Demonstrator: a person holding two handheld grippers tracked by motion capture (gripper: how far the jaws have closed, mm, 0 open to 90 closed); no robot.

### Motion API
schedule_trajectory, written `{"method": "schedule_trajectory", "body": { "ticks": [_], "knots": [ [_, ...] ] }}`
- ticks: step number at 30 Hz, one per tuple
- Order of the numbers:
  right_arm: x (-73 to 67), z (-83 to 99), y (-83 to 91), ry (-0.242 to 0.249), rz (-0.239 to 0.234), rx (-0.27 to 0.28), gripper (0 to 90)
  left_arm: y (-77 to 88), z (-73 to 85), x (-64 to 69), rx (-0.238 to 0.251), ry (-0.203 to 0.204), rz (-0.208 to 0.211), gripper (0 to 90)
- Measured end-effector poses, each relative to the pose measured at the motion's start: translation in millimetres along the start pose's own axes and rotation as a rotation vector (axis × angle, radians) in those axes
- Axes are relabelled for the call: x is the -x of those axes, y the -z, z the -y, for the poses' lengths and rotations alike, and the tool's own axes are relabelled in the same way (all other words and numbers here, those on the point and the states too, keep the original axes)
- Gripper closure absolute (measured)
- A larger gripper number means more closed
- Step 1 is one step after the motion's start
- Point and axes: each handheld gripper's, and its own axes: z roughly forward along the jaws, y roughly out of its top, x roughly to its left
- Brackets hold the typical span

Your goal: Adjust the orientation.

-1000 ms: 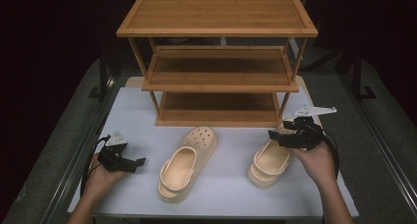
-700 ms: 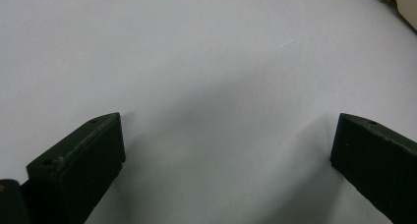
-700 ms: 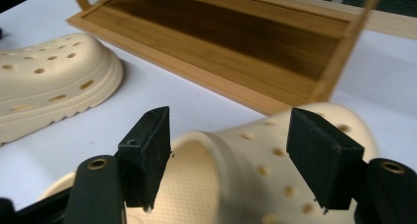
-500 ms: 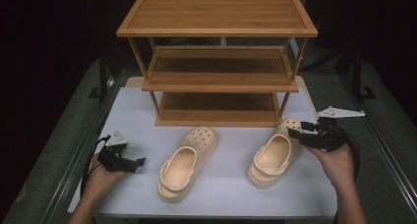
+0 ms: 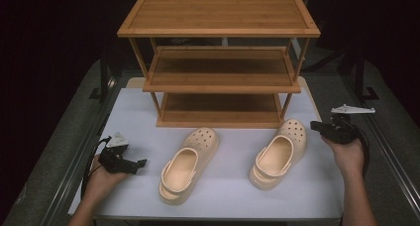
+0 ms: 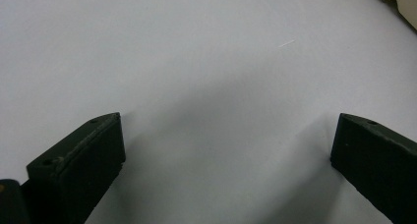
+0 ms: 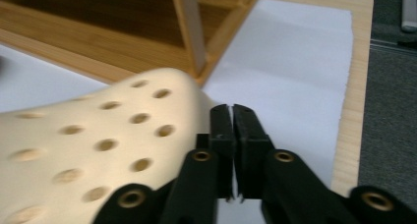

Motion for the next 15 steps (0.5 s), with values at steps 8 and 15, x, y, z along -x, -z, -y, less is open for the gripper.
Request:
{"method": "schedule_trajectory", "body": {
  "ticks": [8,15],
  "knots": [
    [11.2,-0.5,-25.3,0.022,0.014,-0.028,89.7,0.0,0.0,0.0,0.0,0.001,0.0,0.0],
    [12.6,1.6,-41.2,0.049,-0.036,-0.044,89.7,0.0,0.0,0.0,0.0,0.001,0.001,0.0]
  ]
}}
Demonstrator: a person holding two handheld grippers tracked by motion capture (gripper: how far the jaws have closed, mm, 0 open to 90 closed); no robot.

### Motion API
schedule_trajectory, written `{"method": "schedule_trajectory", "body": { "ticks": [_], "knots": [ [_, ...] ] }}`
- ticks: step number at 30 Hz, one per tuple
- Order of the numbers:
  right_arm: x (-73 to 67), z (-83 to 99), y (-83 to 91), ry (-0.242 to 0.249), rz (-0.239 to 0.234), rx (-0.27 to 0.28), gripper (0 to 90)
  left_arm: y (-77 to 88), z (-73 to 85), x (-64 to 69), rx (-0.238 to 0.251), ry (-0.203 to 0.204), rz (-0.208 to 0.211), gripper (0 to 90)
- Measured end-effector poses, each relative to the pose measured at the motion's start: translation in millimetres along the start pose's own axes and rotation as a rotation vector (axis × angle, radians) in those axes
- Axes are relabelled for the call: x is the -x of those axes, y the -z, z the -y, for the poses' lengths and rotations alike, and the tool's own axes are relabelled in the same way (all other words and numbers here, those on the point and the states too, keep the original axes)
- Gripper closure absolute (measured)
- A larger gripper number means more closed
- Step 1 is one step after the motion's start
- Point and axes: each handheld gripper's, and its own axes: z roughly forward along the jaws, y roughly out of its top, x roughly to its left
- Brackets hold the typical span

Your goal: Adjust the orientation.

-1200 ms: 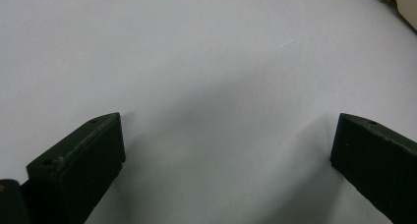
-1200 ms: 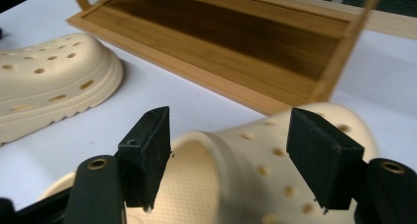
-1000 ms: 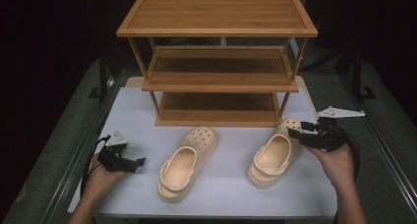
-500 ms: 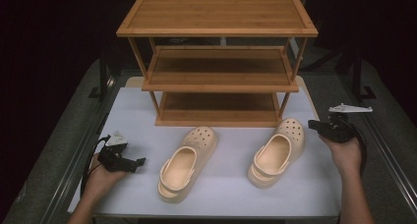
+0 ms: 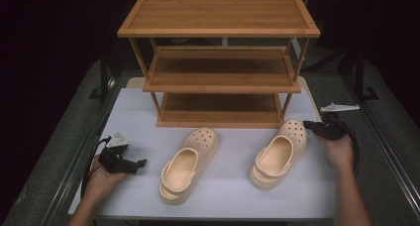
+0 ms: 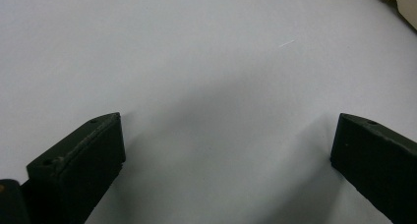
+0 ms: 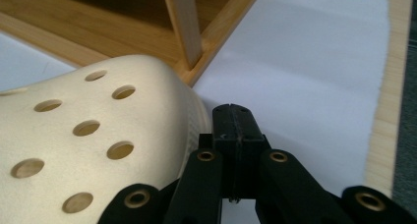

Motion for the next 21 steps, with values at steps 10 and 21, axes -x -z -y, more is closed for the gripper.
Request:
{"method": "schedule_trajectory", "body": {
  "ticks": [10,21],
  "knots": [
    [-6.3,1.4,-5.4,0.035,-0.044,-0.009,89.9,0.0,0.0,0.0,0.0,0.0,0.0,0.0],
    [-29.3,6.0,-9.0,0.082,-0.074,-0.016,89.9,0.2,0.0,0.0,-0.003,-0.002,0.0,0.0]
  ]
}}
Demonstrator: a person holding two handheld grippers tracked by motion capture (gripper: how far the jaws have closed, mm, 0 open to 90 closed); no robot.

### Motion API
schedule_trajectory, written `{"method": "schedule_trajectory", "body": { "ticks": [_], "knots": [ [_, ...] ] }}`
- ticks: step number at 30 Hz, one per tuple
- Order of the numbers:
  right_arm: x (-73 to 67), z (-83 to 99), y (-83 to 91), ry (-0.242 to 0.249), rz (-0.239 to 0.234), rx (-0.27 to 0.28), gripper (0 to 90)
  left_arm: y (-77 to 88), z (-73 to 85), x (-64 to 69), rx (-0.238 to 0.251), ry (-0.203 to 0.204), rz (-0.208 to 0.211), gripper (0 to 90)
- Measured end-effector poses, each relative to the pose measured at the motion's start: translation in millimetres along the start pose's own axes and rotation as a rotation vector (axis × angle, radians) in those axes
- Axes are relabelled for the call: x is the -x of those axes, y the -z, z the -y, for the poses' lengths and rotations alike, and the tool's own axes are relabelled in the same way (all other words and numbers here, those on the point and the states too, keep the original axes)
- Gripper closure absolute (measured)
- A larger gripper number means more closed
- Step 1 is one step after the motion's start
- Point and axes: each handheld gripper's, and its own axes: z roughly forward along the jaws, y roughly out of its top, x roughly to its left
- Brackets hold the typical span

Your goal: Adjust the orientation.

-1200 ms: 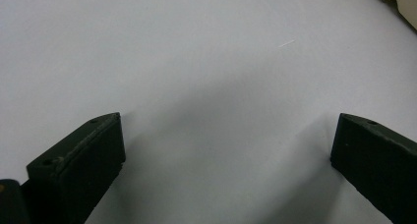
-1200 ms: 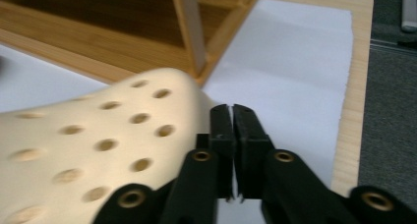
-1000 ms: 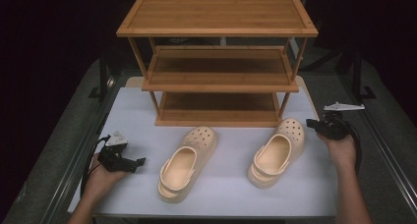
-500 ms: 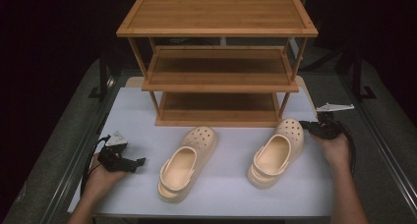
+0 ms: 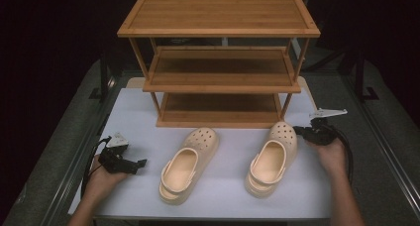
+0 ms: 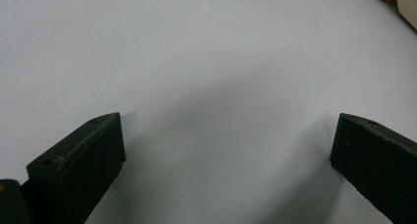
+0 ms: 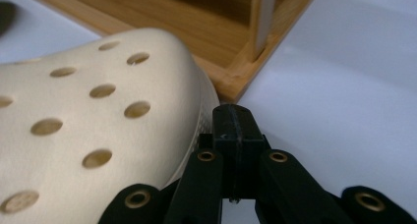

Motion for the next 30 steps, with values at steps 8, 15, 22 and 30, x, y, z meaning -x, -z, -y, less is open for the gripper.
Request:
{"method": "schedule_trajectory", "body": {
  "ticks": [8,15,22,30],
  "knots": [
    [-13.6,4.1,1.2,0.033,-0.028,-0.012,89.9,0.0,0.0,0.1,0.0,0.0,-0.001,0.0],
    [-25.3,2.9,-0.2,0.06,-0.049,-0.021,89.8,0.0,-0.1,-0.1,0.0,-0.003,-0.001,0.0],
    [-29.8,19.2,27.3,0.023,-0.069,0.02,89.7,0.0,-0.1,-0.1,0.0,-0.002,-0.001,0.0],
    [-54.1,43.0,41.4,0.043,-0.104,0.003,89.8,0.0,0.0,0.1,0.001,-0.003,-0.002,0.0]
  ]
}}
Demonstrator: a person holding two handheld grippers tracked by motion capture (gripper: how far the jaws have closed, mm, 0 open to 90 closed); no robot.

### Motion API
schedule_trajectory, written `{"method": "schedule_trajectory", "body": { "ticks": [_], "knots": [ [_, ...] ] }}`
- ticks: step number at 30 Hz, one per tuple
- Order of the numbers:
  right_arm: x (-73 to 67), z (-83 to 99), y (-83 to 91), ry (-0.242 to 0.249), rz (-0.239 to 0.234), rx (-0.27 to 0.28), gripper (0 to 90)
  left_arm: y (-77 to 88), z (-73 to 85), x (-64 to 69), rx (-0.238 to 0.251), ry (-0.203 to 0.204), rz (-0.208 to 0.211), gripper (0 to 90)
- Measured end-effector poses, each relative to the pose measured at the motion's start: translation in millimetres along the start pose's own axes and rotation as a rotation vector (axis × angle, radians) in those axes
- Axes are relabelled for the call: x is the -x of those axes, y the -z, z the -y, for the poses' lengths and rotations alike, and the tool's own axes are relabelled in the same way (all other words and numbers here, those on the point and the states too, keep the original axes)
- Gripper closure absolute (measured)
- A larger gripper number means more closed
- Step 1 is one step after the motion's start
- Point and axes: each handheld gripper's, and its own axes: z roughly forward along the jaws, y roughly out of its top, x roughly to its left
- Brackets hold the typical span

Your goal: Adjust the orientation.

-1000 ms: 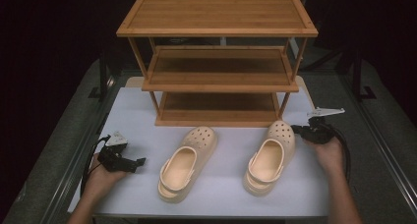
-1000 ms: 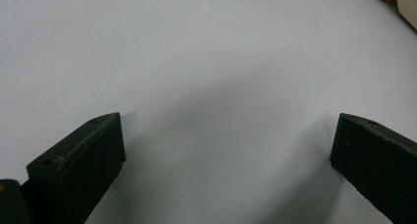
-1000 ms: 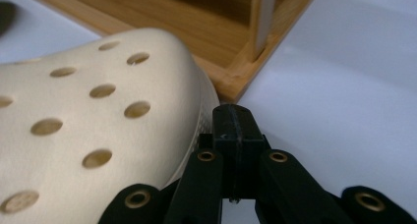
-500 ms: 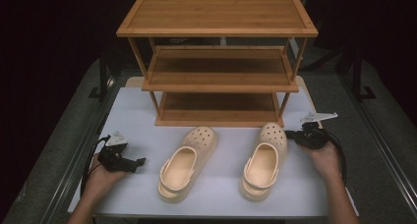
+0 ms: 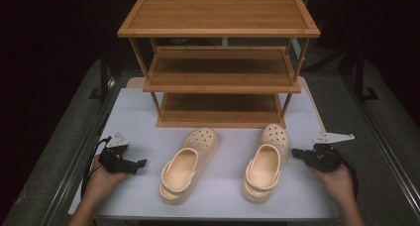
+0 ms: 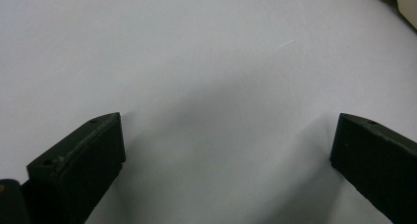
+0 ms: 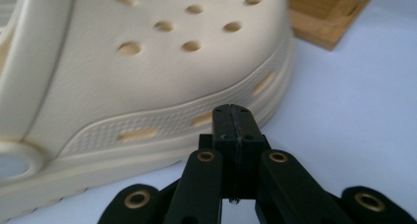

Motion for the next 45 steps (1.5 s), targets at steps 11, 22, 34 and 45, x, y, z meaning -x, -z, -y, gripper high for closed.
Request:
{"method": "schedule_trajectory", "body": {
  "ticks": [11,22,34,45],
  "knots": [
    [-6.1,2.4,-7.0,0.009,-0.013,-0.032,89.7,0.0,0.0,0.0,-0.001,0.001,0.001,0.0],
    [-5.5,-7.0,-21.4,0.022,-0.02,-0.028,89.7,-0.1,-0.1,-0.1,-0.001,0.001,0.001,0.0],
    [-3.4,-21.3,-36.6,0.028,-0.042,-0.042,89.8,0.0,0.0,-0.1,-0.001,0.0,0.001,0.0],
    [-15.0,-45.7,-66.0,0.065,-0.084,-0.063,89.8,0.0,0.0,0.1,0.0,0.002,0.0,0.0]
  ]
}}
